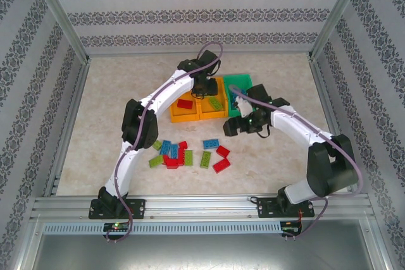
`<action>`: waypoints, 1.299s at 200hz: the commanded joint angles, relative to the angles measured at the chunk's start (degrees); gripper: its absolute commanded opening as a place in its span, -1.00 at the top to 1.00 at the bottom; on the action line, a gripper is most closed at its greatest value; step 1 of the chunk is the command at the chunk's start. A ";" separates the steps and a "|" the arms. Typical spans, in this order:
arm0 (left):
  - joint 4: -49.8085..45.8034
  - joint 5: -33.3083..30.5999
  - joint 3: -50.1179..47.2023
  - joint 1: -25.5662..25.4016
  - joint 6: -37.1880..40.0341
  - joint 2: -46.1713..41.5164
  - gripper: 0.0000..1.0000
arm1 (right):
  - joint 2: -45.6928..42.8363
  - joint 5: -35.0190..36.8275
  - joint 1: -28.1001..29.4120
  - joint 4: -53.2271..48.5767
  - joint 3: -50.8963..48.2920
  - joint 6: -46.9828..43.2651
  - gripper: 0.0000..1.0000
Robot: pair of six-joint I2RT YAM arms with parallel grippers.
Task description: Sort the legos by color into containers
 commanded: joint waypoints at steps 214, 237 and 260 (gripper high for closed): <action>16.31 -0.72 -22.43 3.95 -7.36 -18.25 -0.99 | 9.41 15.06 18.48 -3.22 0.92 -11.69 -0.52; 17.50 -0.59 -25.61 5.08 -7.33 -20.27 -0.99 | 10.64 15.50 18.91 -3.37 2.20 -10.95 -0.45; 18.36 -0.84 -28.80 6.09 -7.60 -22.33 -0.99 | 11.90 15.67 19.69 -3.49 2.98 -11.30 -0.40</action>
